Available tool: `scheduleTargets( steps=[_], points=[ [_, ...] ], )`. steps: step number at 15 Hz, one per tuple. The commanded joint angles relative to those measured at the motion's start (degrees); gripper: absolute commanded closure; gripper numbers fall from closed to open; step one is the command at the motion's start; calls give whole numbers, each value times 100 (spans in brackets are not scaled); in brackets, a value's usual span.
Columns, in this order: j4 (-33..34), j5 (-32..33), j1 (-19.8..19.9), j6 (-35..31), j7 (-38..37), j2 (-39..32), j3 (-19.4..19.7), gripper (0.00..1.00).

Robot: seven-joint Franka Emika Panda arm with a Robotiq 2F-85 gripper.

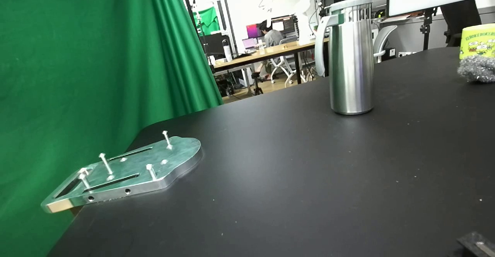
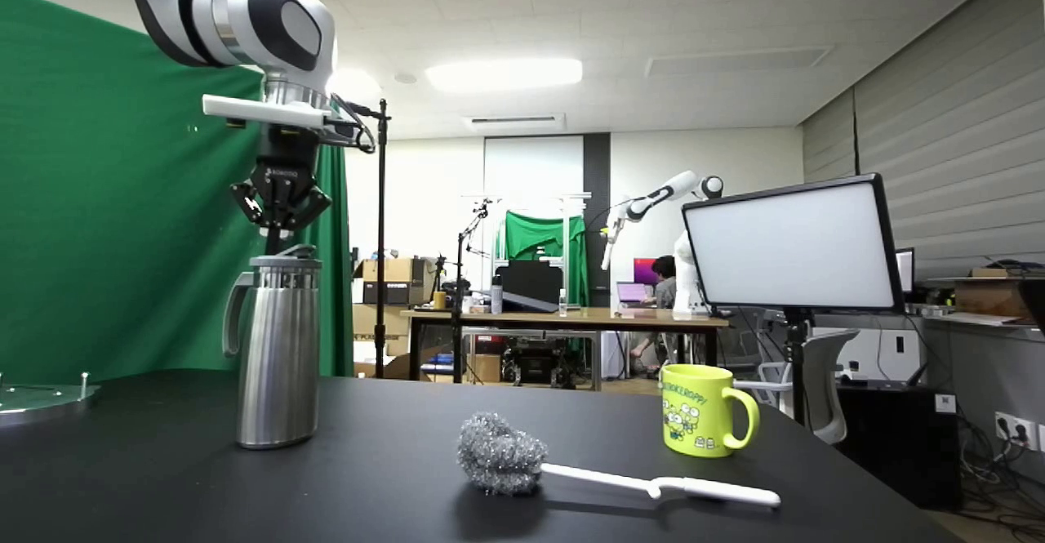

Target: Press down on the top of the silver flask

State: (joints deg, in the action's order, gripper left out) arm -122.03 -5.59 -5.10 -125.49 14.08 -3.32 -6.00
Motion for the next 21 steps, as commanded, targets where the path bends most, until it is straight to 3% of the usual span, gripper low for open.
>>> scheduleTargets(
  steps=[1, 15, 16, 18, 21],
  points=[
    [6, -12, 76, 73, -12, -256, 77, 100],
    [310, -253, 0, 274, 30, 556, 29, 100],
    [267, -270, 14, 327, 63, 647, 55, 74],
    [188, -296, 53, 480, 83, 804, 126, 69],
    [139, -217, 158, 915, 135, 974, 286, 46]
  ],
)
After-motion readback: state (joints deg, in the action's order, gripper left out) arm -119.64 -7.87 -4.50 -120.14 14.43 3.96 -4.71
